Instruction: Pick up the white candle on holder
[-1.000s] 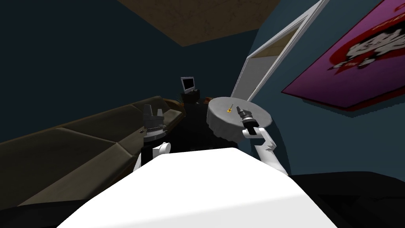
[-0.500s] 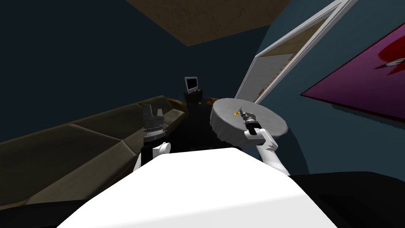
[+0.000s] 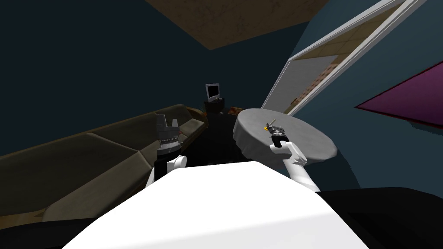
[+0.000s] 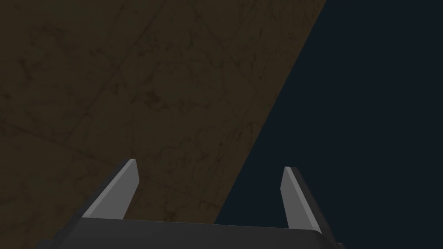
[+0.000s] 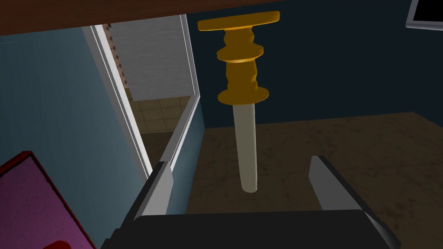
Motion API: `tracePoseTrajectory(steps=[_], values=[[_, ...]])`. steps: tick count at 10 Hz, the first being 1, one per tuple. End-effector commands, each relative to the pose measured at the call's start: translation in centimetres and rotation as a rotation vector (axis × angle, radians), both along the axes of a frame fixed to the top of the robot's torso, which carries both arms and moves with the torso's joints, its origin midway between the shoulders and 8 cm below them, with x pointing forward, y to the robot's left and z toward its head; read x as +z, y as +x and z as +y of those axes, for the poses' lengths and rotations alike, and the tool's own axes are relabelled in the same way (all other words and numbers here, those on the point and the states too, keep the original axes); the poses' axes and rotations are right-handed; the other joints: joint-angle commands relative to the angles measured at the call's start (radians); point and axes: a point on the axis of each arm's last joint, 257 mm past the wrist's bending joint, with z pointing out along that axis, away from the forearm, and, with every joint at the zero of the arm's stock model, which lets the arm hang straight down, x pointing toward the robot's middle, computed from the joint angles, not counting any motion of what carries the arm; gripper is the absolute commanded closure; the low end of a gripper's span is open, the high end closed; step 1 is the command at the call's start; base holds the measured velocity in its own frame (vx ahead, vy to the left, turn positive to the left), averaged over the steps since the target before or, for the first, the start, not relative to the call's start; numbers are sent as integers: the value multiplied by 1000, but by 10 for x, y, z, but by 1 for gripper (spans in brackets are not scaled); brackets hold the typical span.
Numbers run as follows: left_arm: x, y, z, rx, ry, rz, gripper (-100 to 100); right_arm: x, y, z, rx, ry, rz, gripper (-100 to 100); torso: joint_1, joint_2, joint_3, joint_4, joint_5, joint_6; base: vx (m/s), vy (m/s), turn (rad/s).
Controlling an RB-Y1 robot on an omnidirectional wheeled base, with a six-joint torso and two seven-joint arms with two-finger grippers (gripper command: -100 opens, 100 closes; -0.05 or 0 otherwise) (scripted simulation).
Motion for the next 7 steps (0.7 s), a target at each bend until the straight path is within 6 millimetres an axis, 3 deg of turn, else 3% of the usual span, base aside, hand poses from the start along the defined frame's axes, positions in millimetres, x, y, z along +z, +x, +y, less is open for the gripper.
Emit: tracePoseTrajectory(steps=[1,2,3,4,5,6,7], values=[[0,0,0,0,0,0,0,-9,-6,-15,-40,-13,31,-100,0,0,0,0,0,0,81,58,63],[0,0,0,0,0,0,0,-11,-9,-22,-58,-21,44,-100,0,0,0,0,0,0,70,45,42],[0,0,0,0,0,0,0,-10,-9,-16,-46,-16,35,-100,-1,1,1,0,0,0,29,18,6],[0,0,0,0,0,0,0,-10,-9,-17,-48,-17,37,0,-3,3,2,1,0,1,6,4,-1],[0,0,0,0,0,0,0,-10,-9,-17,-48,-17,36,-100,-4,5,3,1,-1,1,0,0,0],[0,0,0,0,0,0,0,-10,-9,-17,-48,-17,36,100,-4,6,3,1,-1,1,0,0,0],[0,0,0,0,0,0,0,-10,-9,-16,-48,-17,36,100,-4,6,3,1,-1,1,0,0,0]])
